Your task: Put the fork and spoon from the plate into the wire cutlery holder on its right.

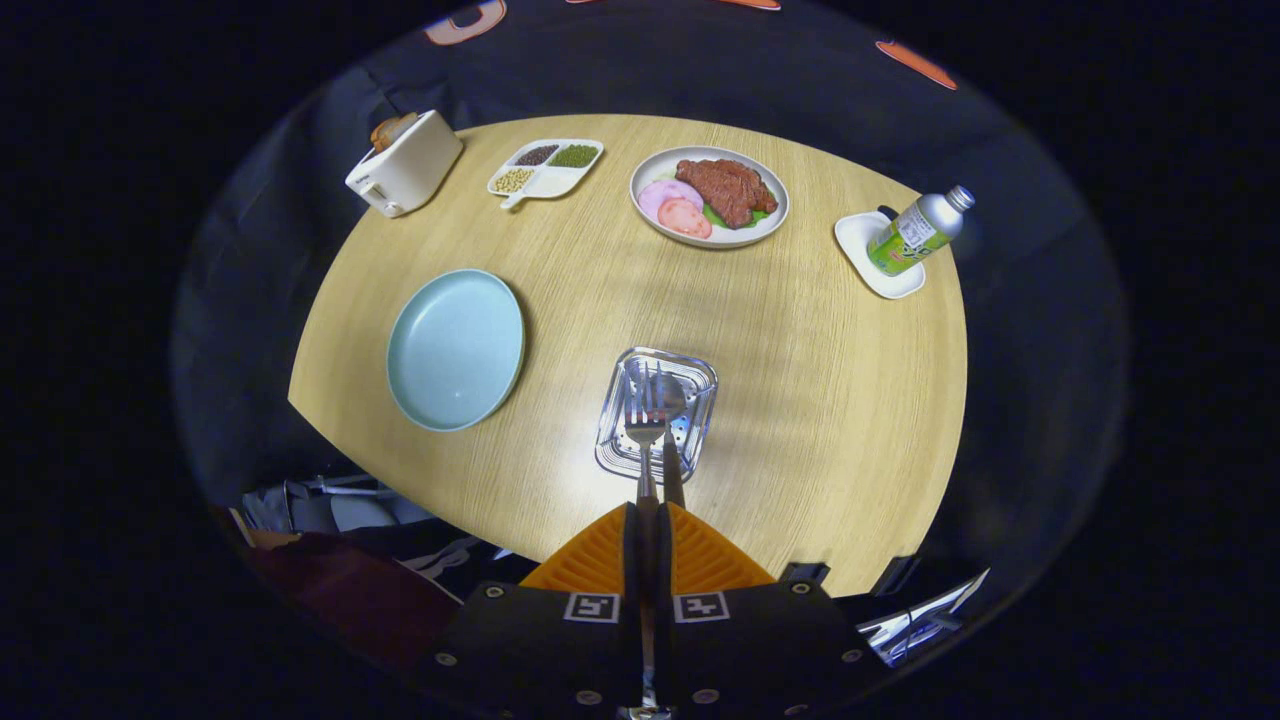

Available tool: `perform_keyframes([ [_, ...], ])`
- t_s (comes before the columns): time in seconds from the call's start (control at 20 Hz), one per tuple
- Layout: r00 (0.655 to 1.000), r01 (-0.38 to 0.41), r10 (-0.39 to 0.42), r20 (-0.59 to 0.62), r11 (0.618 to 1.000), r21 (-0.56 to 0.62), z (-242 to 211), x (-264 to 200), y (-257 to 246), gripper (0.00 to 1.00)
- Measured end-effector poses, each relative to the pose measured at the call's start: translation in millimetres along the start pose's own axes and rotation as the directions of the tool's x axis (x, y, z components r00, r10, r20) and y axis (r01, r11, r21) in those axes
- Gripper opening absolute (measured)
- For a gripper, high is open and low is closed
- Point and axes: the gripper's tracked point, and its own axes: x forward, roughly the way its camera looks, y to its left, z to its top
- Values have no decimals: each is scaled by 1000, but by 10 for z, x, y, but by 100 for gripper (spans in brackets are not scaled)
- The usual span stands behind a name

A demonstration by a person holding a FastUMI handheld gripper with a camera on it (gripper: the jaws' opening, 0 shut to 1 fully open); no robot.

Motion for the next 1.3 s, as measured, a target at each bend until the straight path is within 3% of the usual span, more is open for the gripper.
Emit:
perform_keyframes([
  [0.6,978,1,-18,-207,997,-83,132,367,-35,5],
  [1.0,970,27,-54,-239,993,-116,203,555,26,5],
  [1.3,970,51,-81,-231,990,-134,239,620,43,12],
])
